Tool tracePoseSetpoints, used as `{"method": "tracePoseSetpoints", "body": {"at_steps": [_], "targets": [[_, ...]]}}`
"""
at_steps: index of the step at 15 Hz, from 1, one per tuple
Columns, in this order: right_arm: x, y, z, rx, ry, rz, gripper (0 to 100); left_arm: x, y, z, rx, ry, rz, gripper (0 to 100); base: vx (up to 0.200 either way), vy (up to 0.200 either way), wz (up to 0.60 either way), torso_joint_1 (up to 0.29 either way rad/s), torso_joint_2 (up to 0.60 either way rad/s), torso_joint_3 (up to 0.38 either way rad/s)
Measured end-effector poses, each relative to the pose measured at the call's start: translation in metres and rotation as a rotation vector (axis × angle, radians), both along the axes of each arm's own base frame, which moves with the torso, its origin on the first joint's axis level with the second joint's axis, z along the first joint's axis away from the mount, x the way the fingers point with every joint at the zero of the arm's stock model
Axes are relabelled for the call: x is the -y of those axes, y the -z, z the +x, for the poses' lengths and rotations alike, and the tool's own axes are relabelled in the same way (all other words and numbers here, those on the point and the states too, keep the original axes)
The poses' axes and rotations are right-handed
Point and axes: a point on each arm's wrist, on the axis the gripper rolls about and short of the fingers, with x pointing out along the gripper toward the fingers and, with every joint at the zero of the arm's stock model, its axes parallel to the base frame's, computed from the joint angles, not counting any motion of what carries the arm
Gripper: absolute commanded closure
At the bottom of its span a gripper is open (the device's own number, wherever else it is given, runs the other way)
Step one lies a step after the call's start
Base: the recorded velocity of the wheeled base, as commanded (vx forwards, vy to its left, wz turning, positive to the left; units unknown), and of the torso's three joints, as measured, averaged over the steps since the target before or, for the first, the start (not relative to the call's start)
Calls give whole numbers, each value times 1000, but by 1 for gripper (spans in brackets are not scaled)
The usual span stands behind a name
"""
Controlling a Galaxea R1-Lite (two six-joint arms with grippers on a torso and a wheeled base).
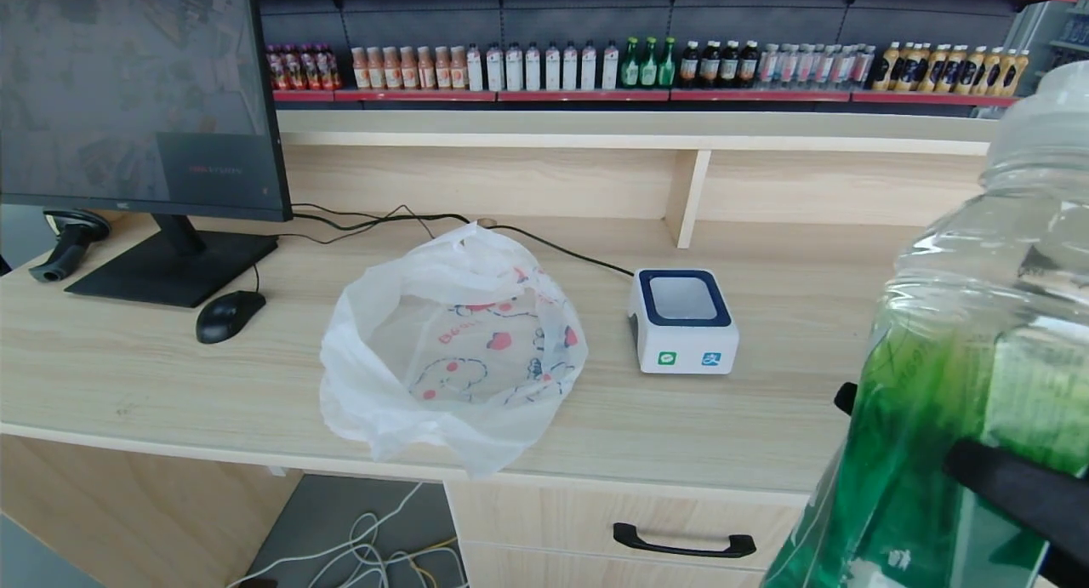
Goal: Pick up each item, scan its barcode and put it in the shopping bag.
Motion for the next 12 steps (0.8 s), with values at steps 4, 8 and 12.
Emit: {"method": "tracePoseSetpoints", "body": {"at_steps": [4,8,12], "targets": [[-16,-3,13,-74,-52,38,100,0,0,0,0,0,0,0,0,0,0,0,0,0],[-25,-1,22,-129,-70,38,100,0,0,0,0,0,0,0,0,0,0,0,0,0],[-31,-25,29,-156,-126,140,100,0,0,0,0,0,0,0,0,0,0,0,0,0]]}}
